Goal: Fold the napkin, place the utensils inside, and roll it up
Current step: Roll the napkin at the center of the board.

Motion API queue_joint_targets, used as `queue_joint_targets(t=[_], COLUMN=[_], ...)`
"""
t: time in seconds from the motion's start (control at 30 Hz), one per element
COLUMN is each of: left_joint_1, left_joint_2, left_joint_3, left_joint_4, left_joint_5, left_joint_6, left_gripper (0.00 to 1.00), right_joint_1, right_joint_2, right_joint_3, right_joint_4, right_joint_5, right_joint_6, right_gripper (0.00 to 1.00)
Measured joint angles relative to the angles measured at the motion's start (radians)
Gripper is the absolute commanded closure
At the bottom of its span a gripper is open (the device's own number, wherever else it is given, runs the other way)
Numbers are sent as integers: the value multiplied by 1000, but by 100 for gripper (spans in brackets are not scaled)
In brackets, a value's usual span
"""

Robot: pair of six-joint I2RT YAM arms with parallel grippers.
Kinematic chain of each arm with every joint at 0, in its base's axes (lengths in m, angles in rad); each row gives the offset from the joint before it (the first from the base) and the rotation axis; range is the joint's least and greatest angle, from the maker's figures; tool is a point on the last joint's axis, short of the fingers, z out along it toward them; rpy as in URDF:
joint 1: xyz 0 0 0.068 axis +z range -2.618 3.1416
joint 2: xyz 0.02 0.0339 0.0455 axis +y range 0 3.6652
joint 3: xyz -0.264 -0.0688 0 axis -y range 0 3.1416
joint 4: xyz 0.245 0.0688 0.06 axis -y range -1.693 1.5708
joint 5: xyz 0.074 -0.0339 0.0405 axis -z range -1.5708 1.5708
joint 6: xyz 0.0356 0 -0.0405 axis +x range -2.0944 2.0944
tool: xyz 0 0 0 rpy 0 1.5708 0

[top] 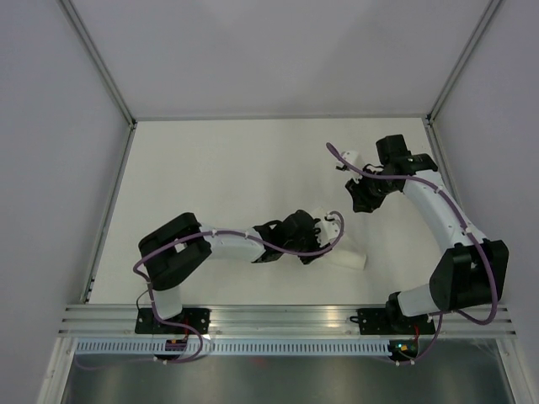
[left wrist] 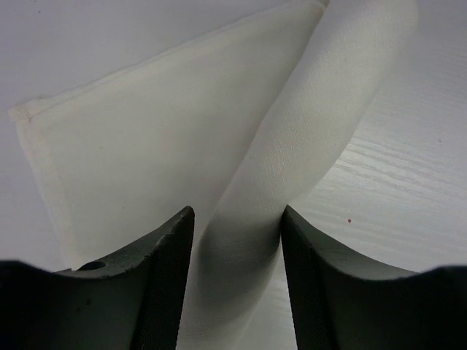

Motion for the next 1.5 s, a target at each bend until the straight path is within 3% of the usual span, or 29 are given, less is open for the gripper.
queue_joint_targets(t=[0.17, 0.4, 0.93, 1.27, 1.5], left_joint_1=[29, 95, 243, 298, 302], left_joint_2=[0, 52, 305, 411, 461], left_joint_3=[1, 60, 381, 430, 460], left_joint_4=[-1, -48, -342, -393, -411], left_joint_5=[68, 235, 686, 898, 982], left_joint_6=[-19, -85, -298, -414, -468], left_gripper=[48, 62, 67, 67, 67], right_joint_1=[0, 0, -1, 163, 319], right_joint_2=[-67, -43, -31, -258, -343], right_joint_3=[-11, -30, -91, -295, -453], right_joint_4=[-38, -50, -10, -6, 98], right_joint_5=[-25, -27, -39, -24, 37], right_joint_6=[-32, -47, -101, -181, -169], right_gripper=[66, 67, 62, 55, 50])
